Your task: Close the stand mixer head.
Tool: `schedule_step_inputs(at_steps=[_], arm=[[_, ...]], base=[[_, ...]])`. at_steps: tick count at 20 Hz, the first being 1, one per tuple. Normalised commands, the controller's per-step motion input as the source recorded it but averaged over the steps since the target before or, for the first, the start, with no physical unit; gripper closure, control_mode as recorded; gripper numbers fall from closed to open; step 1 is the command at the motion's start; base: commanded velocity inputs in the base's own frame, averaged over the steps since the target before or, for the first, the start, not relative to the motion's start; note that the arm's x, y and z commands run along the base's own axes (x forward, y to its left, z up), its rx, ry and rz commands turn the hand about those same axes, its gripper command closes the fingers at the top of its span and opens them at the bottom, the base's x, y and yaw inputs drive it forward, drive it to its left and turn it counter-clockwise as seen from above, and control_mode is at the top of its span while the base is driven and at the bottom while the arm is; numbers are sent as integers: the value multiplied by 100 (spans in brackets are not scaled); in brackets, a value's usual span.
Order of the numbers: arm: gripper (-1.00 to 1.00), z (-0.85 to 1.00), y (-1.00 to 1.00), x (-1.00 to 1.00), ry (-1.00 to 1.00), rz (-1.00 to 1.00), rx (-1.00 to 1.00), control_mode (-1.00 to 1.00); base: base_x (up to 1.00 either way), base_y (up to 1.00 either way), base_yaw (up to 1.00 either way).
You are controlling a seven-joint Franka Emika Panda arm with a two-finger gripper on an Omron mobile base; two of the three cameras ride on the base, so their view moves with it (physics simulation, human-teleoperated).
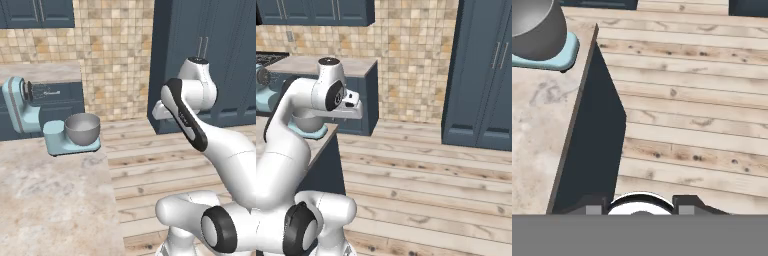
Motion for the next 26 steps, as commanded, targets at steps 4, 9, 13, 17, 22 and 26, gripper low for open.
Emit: schedule_step_inputs(at_steps=[4, 9, 13, 17, 22, 26], arm=[[-100, 0, -3, -31, 0, 0, 0, -100], [-100, 0, -44, -100, 0, -2, 14, -100], [-100, 0, -80, -100, 0, 0, 15, -100], [-100, 0, -70, -100, 0, 0, 4, -100], [-100, 0, -8, -25, 0, 0, 0, -100], [-100, 0, 0, 0, 0, 0, 0, 100]], base=[[0, 0, 0], [0, 0, 0], [0, 0, 0], [0, 0, 0], [0, 0, 0], [19, -2, -1]])
